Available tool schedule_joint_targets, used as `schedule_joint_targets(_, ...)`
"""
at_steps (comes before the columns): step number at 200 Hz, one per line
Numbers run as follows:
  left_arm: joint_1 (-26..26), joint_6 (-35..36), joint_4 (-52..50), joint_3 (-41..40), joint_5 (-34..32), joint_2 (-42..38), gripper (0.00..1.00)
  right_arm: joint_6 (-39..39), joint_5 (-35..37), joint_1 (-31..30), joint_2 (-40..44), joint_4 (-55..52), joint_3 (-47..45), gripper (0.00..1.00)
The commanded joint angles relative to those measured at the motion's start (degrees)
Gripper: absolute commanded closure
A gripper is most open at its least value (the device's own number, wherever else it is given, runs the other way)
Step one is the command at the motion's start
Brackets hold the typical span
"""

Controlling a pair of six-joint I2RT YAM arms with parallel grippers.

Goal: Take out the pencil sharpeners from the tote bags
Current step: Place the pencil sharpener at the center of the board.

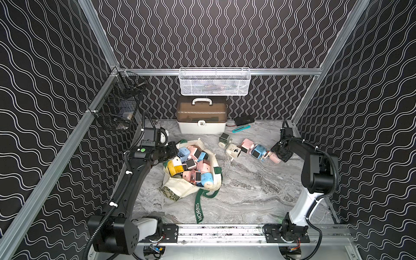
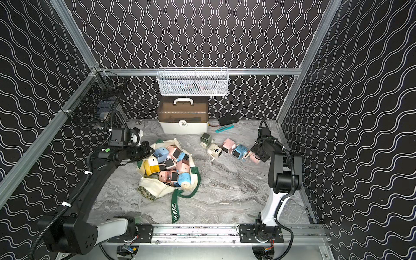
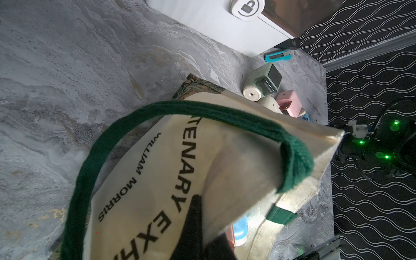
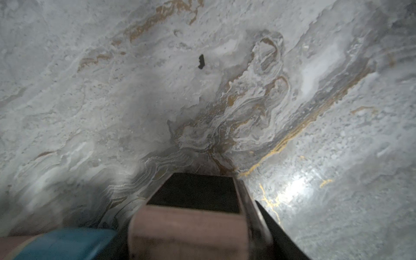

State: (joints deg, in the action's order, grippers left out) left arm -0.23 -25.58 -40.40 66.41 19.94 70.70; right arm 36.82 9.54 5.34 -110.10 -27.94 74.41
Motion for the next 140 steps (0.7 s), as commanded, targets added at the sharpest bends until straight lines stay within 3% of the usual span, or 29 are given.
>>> schedule_joint_targets(1,0.05,-0.08,-1.06,-0.15,0.93,-0.3,1.0,0.21,-0.92,-0.07,-0.46,-0.33,0.69,0.28)
schedule_joint_targets(39,0.05,-0.08,-0.99,-0.2,1.01,-0.21,1.0,0.77,-2.49,-0.08,1.8,0.83,-1.1,0.17)
schedule_joint_targets(92,-0.03,-0.09,-1.07,-0.27,1.06,-0.49,1.0,1.02,0.59,-2.99,12.95,0.52,-3.76,0.15)
schedule_joint_targets(113,-0.03,-0.08,-0.99,-0.39,0.7,-0.57,1.0,-0.49,1.92,-9.06,20.95,2.86,-6.08,0.15)
schedule_joint_targets(140,-0.04,-0.08,-1.1,-0.23,0.8,-0.52,1.0,-7.04,-0.79,-23.12,29.04,9.56,-7.69,0.17)
